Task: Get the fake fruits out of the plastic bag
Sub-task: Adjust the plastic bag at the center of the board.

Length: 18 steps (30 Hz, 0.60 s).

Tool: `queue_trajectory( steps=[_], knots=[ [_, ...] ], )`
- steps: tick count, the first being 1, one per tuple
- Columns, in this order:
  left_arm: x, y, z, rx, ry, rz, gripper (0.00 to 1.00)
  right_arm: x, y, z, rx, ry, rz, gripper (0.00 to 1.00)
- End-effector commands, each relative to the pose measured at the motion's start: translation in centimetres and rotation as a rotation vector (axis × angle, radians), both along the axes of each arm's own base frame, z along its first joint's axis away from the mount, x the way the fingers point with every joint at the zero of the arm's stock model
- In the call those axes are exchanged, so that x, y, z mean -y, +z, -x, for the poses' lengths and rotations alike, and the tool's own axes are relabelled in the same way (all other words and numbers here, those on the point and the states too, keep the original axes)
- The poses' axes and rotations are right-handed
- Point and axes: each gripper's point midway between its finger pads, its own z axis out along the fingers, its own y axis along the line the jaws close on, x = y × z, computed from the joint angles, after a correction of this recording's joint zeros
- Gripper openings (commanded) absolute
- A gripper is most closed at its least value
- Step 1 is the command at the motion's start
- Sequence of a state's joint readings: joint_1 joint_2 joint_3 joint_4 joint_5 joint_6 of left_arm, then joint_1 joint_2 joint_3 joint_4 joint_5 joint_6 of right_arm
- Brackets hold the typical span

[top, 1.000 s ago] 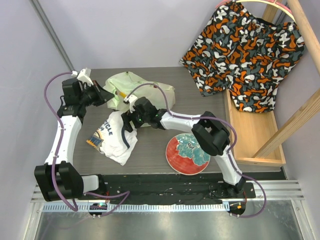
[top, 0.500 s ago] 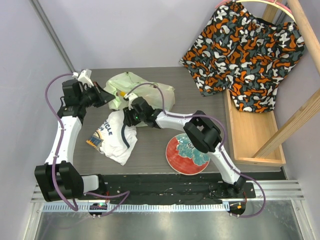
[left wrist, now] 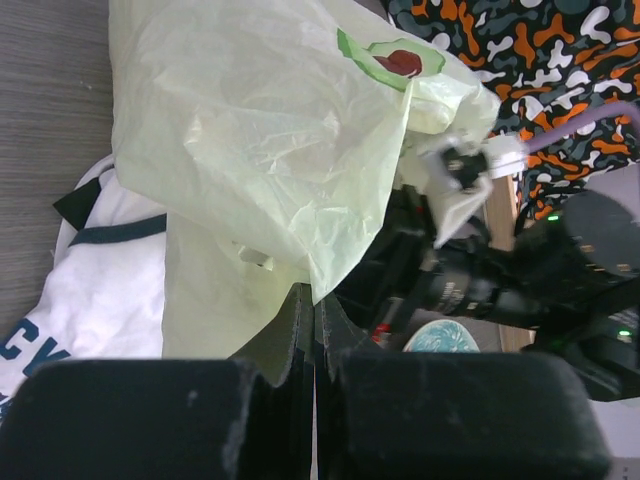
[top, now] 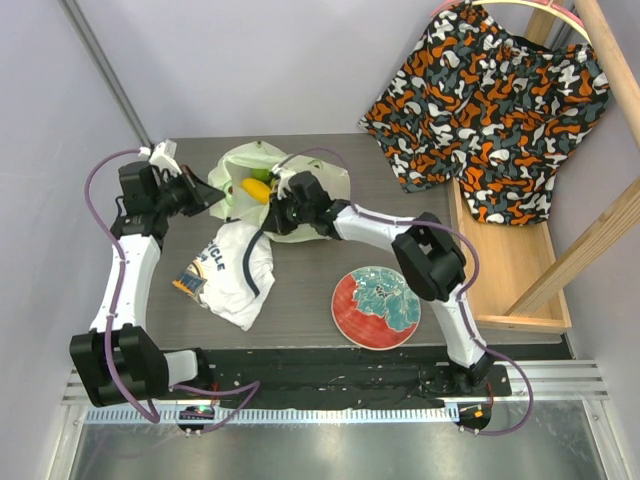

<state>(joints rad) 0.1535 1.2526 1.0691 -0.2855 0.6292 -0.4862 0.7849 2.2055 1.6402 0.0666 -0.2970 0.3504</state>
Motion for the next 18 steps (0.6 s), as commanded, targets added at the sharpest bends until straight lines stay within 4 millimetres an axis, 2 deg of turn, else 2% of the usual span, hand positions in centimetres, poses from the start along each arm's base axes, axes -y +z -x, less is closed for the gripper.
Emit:
queue_trajectory(
  steps=[1,2,3,4,5,6,7,8,9,10,11,12,13,14,15,16,17,18],
  knots=[
    [-0.2,2.3,-0.5,0.082,-0.016,-0.013,0.00,1.8,13.6,1.9,0.065,0.124,-0.209,0.01],
    [-0.1,2.3,-1.0,0.072,-0.014,-0.004,0.00,2.6,15.1,1.6,0.075,0.129,-0.223,0.01],
    [-0.2,2.8,-2.4,0.062,-0.010,0.013,0.00,4.7,16.2,-0.3,0.084,0.092,-0.216,0.01],
    [-0.1,2.9,-3.5,0.051,-0.011,0.026,0.00,6.0,19.2,-1.9,0.107,0.053,-0.223,0.01],
    [0.0,3.5,-4.6,0.049,-0.018,0.045,0.00,7.0,19.6,-4.0,0.082,0.006,-0.240,0.01],
    [0.4,4.7,-5.5,0.037,-0.024,0.109,0.00,10.5,20.7,-8.1,0.095,-0.086,-0.259,0.01],
    [0.4,5.8,-8.5,0.068,-0.040,0.143,0.00,11.8,26.1,-10.2,0.181,-0.119,-0.305,0.01],
    [0.6,6.9,-10.0,0.092,-0.053,0.179,0.00,12.9,24.0,-14.2,0.242,-0.162,-0.232,0.01],
    [0.9,9.6,-11.5,0.134,-0.064,0.237,0.00,14.2,25.7,-16.2,0.322,-0.191,-0.224,0.01],
    [0.7,9.3,-14.0,0.169,-0.066,0.242,0.00,16.6,30.9,-18.0,0.477,-0.237,-0.260,0.01],
    [0.5,9.6,-15.5,0.199,-0.063,0.234,0.00,17.7,32.1,-19.5,0.575,-0.257,-0.243,0.01],
    [0.5,12.7,-16.7,0.289,-0.070,0.204,0.00,18.7,31.8,-21.5,0.636,-0.311,-0.220,0.01],
    [0.3,11.3,-18.6,0.297,-0.081,0.156,0.00,20.1,33.9,-22.7,0.745,-0.354,-0.240,0.01],
    [0.2,12.8,-19.4,0.350,-0.082,0.128,0.00,21.0,34.6,-23.4,0.797,-0.390,-0.247,0.01],
    [-0.2,16.5,-19.8,0.450,-0.067,0.094,0.00,22.1,35.4,-24.1,0.854,-0.446,-0.234,0.01],
    [-0.2,17.2,-20.5,0.492,-0.071,0.061,0.00,22.7,37.7,-24.1,0.952,-0.467,-0.261,0.01],
    [0.0,19.0,-20.4,0.545,-0.077,0.042,0.00,23.1,38.5,-24.2,0.993,-0.483,-0.255,0.01],
    [0.1,22.3,-19.7,0.627,-0.081,0.020,0.00,23.7,39.5,-24.1,1.037,-0.503,-0.246,0.01]
  ],
)
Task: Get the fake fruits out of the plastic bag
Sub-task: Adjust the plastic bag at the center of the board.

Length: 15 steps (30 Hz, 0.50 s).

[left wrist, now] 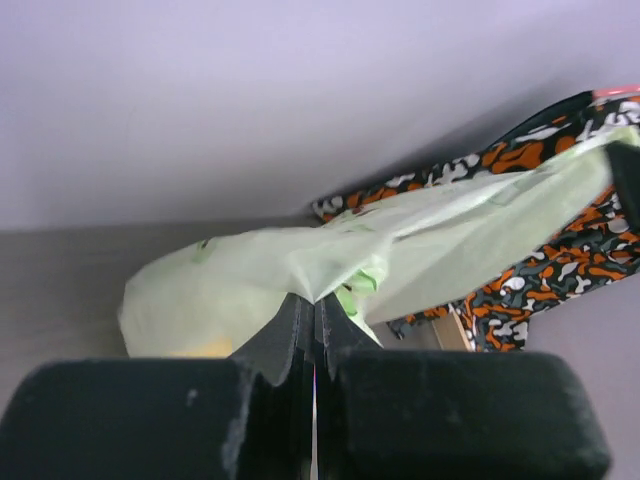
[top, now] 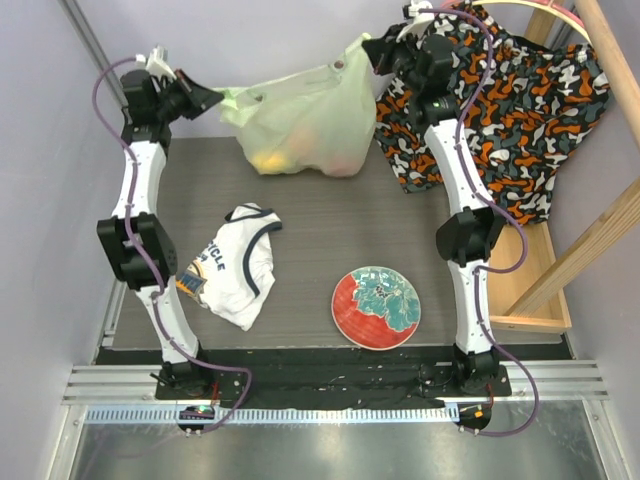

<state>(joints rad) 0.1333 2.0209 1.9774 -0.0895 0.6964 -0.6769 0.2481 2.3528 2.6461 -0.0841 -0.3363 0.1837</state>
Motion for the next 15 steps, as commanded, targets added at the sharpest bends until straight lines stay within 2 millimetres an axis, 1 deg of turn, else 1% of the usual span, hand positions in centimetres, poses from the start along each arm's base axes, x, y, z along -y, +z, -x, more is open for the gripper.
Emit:
queue_trajectory(
  steps=[1,2,3,4,5,6,7,8,9,10,11,12,13,14,15],
  knots=[
    [1.1,14.6,2.0,0.428,-0.011,-0.114,0.00,-0.5,7.6,1.2,0.335,-0.108,0.017,0.01],
    [1.4,16.2,3.0,0.469,-0.020,-0.123,0.00,0.4,8.4,1.5,0.358,-0.119,0.027,0.01],
    [1.9,17.2,3.9,0.491,-0.039,-0.128,0.00,1.0,9.1,1.8,0.387,-0.131,0.055,0.01],
    [2.6,17.5,4.8,0.500,-0.076,-0.132,0.00,1.5,10.1,3.0,0.400,-0.121,0.072,0.01],
    [3.1,18.4,6.5,0.497,-0.098,-0.127,0.00,2.6,10.0,3.1,0.391,-0.128,0.090,0.01],
    [3.5,16.3,6.7,0.428,-0.124,-0.111,0.00,3.3,10.0,3.6,0.382,-0.124,0.109,0.01],
    [4.0,15.5,7.5,0.395,-0.146,-0.097,0.00,3.6,8.3,4.3,0.328,-0.102,0.153,0.01],
    [4.8,14.3,8.6,0.354,-0.201,-0.078,0.00,4.0,7.4,4.9,0.298,-0.093,0.177,0.01],
    [5.2,11.7,9.8,0.274,-0.224,-0.058,0.00,4.8,1.2,4.0,0.165,-0.084,0.228,0.01],
    [6.0,9.9,10.5,0.218,-0.251,-0.043,0.00,5.2,-0.8,4.7,0.129,-0.076,0.266,0.01],
    [6.5,8.0,11.4,0.163,-0.280,-0.028,0.00,6.0,0.1,7.2,0.138,-0.084,0.279,0.01],
    [7.1,4.3,12.8,0.056,-0.309,-0.001,0.00,6.4,-1.9,8.0,0.100,-0.082,0.303,0.02],
    [8.0,2.3,13.8,0.000,-0.340,0.013,0.00,6.6,-8.0,9.1,-0.017,-0.053,0.351,0.01],
    [8.4,0.6,14.9,-0.054,-0.360,0.022,0.00,7.1,-7.9,11.3,0.001,-0.048,0.391,0.01],
    [8.9,-3.3,16.6,-0.174,-0.385,0.037,0.00,7.5,-12.6,12.8,-0.093,-0.032,0.425,0.01]
  ],
)
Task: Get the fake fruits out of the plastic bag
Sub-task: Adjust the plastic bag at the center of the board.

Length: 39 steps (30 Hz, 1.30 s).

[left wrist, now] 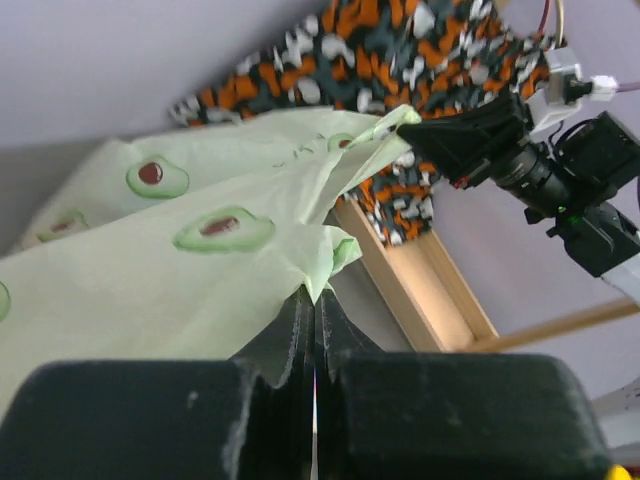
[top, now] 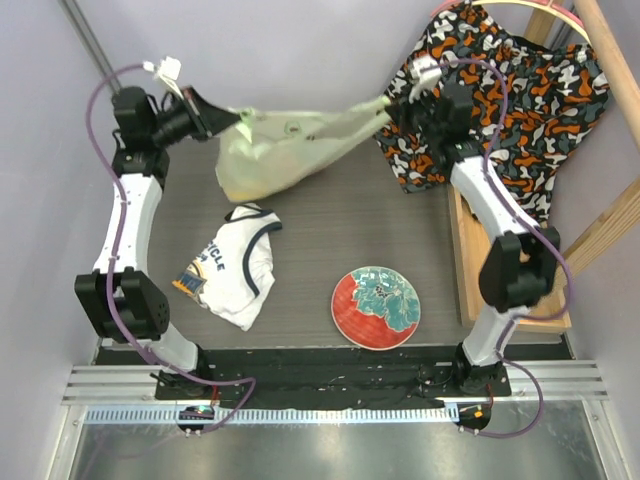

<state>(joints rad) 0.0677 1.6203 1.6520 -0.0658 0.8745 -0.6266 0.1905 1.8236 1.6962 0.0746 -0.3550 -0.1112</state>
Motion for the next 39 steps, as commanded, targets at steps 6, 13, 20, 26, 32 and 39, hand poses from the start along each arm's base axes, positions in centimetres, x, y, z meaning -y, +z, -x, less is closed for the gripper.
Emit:
queue_trajectory(
  steps=[6,13,20,26,32,39],
  knots=[
    [4.3,-15.3,11.3,-0.444,-0.191,-0.041,0.00,3.4,-11.1,12.3,-0.217,0.033,0.223,0.11],
    [5.2,-14.8,13.9,-0.417,-0.199,-0.072,0.00,0.0,-4.0,18.2,-0.243,0.211,0.126,0.58],
    [5.1,-13.3,14.0,-0.391,-0.178,-0.065,0.00,-8.3,-3.3,25.2,-0.093,0.492,0.288,0.52],
    [4.9,-12.6,14.4,-0.354,-0.160,-0.069,0.00,-13.0,-8.4,22.3,-0.235,0.510,0.241,0.27],
    [4.6,-12.2,15.0,-0.346,-0.157,-0.073,0.00,-15.4,-10.0,18.6,-0.243,0.461,0.215,0.13],
    [3.5,-11.3,15.3,-0.293,-0.187,-0.183,0.00,-16.1,-13.8,12.7,-0.239,0.302,0.281,0.09]
  ],
)
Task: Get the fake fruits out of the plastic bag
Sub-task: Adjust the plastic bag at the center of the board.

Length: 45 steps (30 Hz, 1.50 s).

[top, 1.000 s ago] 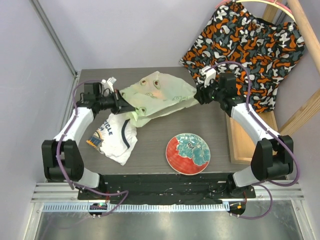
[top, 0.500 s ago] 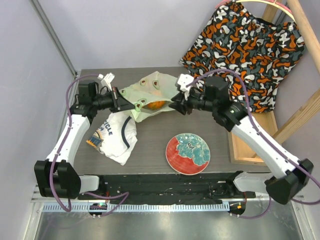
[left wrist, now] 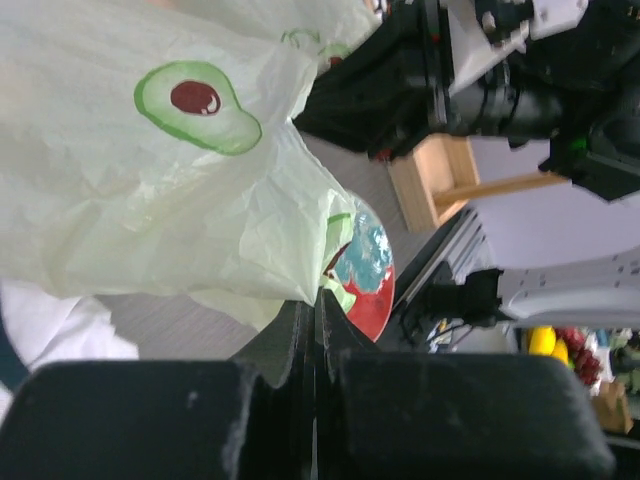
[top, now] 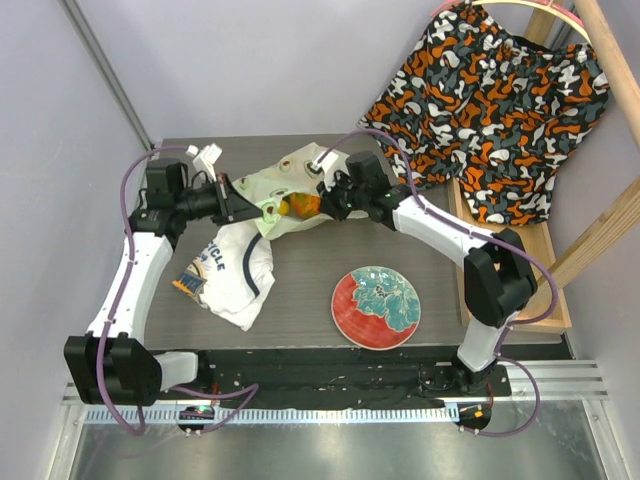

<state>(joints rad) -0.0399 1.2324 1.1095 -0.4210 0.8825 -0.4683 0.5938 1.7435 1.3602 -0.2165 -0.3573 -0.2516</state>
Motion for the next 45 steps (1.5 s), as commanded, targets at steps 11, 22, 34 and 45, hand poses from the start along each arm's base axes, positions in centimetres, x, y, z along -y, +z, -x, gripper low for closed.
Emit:
queue_trajectory(
  steps=[11,22,34,45],
  knots=[
    [-1.3,2.0,1.0,0.114,-0.078,-0.145,0.00,-0.5,-3.7,0.5,0.083,-0.019,0.092,0.09],
    [-0.6,3.4,7.6,0.141,-0.089,-0.058,0.00,0.2,-2.1,6.0,0.245,0.032,0.166,0.10],
    [-3.4,2.8,7.0,0.145,0.005,-0.156,0.00,-3.8,5.1,7.5,0.240,0.265,0.068,0.12],
    [-2.9,5.0,4.4,0.147,-0.019,-0.083,0.00,-4.7,3.4,2.5,0.313,0.133,0.153,0.05]
  ],
)
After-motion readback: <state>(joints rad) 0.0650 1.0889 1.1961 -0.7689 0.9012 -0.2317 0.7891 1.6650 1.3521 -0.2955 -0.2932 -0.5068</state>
